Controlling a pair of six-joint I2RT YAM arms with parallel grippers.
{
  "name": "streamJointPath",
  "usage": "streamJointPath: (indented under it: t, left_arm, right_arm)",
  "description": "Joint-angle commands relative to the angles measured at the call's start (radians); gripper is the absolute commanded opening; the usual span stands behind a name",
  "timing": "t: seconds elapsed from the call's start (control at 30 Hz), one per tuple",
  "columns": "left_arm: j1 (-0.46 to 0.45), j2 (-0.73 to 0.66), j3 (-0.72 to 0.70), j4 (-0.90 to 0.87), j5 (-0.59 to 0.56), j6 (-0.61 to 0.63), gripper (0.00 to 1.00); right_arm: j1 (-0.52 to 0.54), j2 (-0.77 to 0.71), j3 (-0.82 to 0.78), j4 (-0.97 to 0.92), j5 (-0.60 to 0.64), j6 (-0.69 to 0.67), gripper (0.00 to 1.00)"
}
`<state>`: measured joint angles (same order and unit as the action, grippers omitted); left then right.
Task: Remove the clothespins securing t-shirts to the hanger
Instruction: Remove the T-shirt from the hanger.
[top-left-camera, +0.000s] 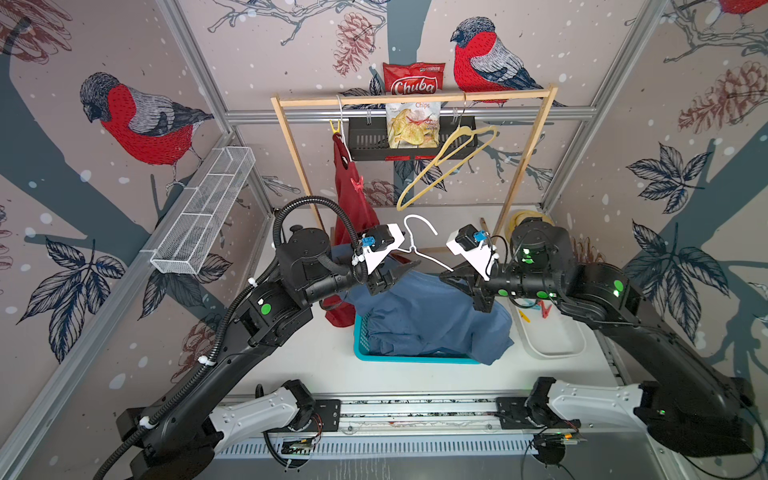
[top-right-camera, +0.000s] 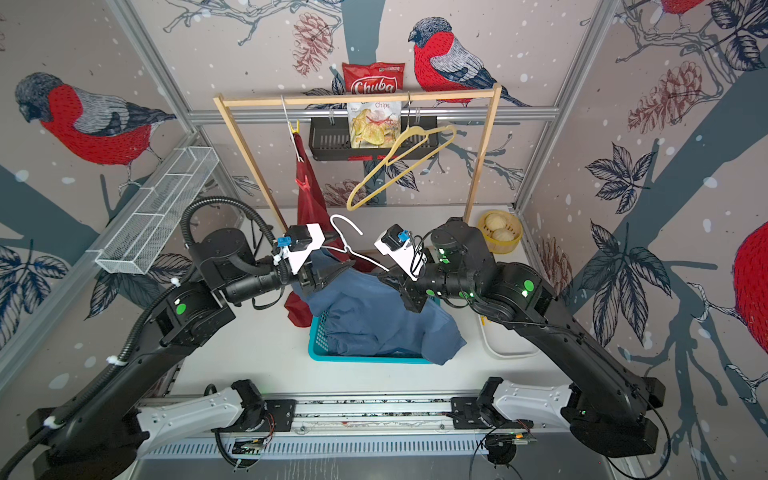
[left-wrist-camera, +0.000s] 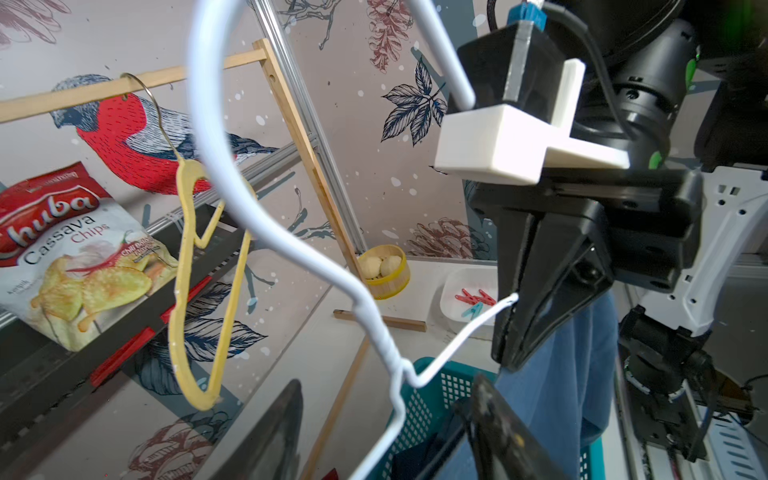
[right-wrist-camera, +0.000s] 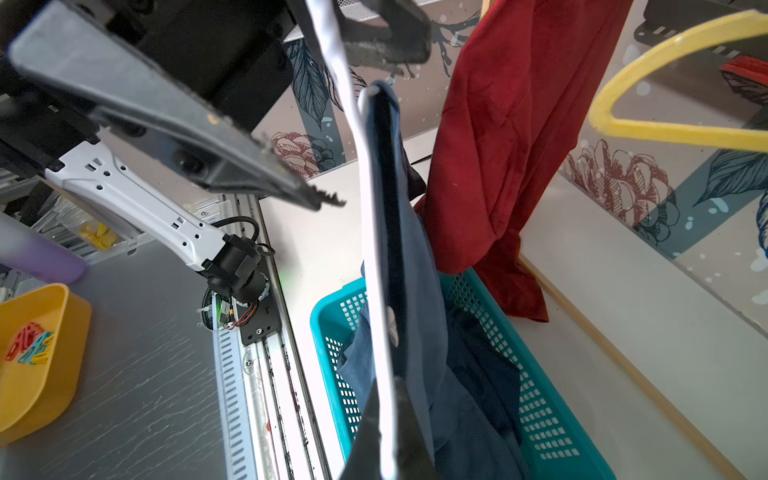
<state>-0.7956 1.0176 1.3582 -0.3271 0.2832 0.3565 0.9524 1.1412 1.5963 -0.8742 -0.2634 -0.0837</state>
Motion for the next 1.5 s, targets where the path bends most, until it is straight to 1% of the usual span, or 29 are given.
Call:
streamJointPath:
  t: [0.0, 0.07, 0.2, 0.23, 0.27, 0.3, 0.37, 0.4, 0.43, 0.47, 0.5, 0.57, 0.63, 0.67, 0.73, 0.83, 0.97, 1.17, 1.3, 1.4, 1.47]
  left_arm:
    - [0.002, 0.026, 0.009, -0.012, -0.091, 0.118, 0.55]
    - [0.000, 0.046, 0.015, -0.021, -0.135, 0.137, 0.49]
    - [-0.015, 0.054, 0.005, 0.014, -0.162, 0.160, 0.34]
    - [-0.021, 0.048, -0.006, 0.042, -0.179, 0.159, 0.23]
    - [-0.026, 0.042, -0.017, 0.070, -0.184, 0.155, 0.08]
    - [-0.025, 0.035, -0.025, 0.094, -0.174, 0.152, 0.00]
    - [-0.025, 0.027, -0.028, 0.117, -0.136, 0.134, 0.00]
    - [-0.025, 0.027, -0.018, 0.111, -0.130, 0.119, 0.00]
    - [-0.025, 0.027, -0.002, 0.094, -0.126, 0.107, 0.00]
    - [-0.019, 0.028, 0.016, 0.067, -0.114, 0.104, 0.00]
    - [-0.010, 0.031, 0.033, 0.041, -0.094, 0.096, 0.00]
    - [0.037, 0.029, 0.059, -0.002, -0.018, 0.065, 0.00]
    - [0.090, 0.011, 0.060, -0.015, 0.056, 0.029, 0.00]
    - [0.108, -0.003, 0.054, -0.015, 0.080, 0.021, 0.00]
    - [0.125, -0.031, 0.042, -0.018, 0.086, 0.021, 0.00]
    - [0.129, -0.056, 0.044, -0.052, 0.061, 0.033, 0.00]
    - [0.133, -0.078, 0.050, -0.083, 0.059, 0.044, 0.00]
    - [0.133, -0.093, 0.084, -0.127, 0.057, 0.067, 0.00]
    - [0.134, -0.088, 0.109, -0.171, 0.056, 0.084, 0.00]
    - [0.133, -0.086, 0.118, -0.197, 0.061, 0.091, 0.00]
    - [0.134, -0.086, 0.119, -0.204, 0.073, 0.096, 0.00]
  right_arm:
    - [-0.001, 0.006, 0.014, 0.012, -0.049, -0.004, 0.00]
    - [-0.004, 0.013, 0.022, 0.010, -0.050, 0.007, 0.00]
    - [-0.014, 0.026, 0.038, 0.003, -0.050, 0.027, 0.00]
    - [-0.019, 0.028, 0.040, 0.003, -0.049, 0.031, 0.00]
    - [-0.024, 0.033, 0.041, 0.001, -0.050, 0.035, 0.00]
    - [-0.028, 0.036, 0.042, 0.001, -0.051, 0.038, 0.00]
    - [-0.045, 0.043, 0.039, 0.006, -0.046, 0.048, 0.00]
    - [-0.054, 0.044, 0.040, 0.010, -0.043, 0.053, 0.04]
    - [-0.065, 0.042, 0.041, 0.017, -0.036, 0.057, 0.15]
    - [-0.078, 0.039, 0.040, 0.026, -0.027, 0.063, 0.29]
    - [-0.090, 0.032, 0.037, 0.032, -0.029, 0.064, 0.37]
    - [-0.127, 0.010, 0.030, 0.049, -0.037, 0.059, 0.60]
    - [-0.170, -0.016, 0.024, 0.062, -0.047, 0.052, 0.72]
    - [-0.200, -0.029, 0.019, 0.068, -0.060, 0.047, 0.75]
    - [-0.250, -0.048, 0.014, 0.071, -0.084, 0.042, 0.79]
    - [-0.300, -0.065, 0.023, 0.055, -0.088, 0.026, 0.81]
    - [-0.355, -0.102, -0.003, 0.056, -0.030, -0.002, 0.83]
    - [-0.439, -0.132, -0.049, 0.055, -0.018, -0.044, 0.84]
    - [-0.463, -0.144, -0.056, 0.056, -0.016, -0.060, 0.84]
    - [-0.464, -0.158, -0.067, 0.068, -0.048, -0.086, 0.84]
    - [-0.464, -0.171, -0.094, 0.077, -0.126, -0.122, 0.85]
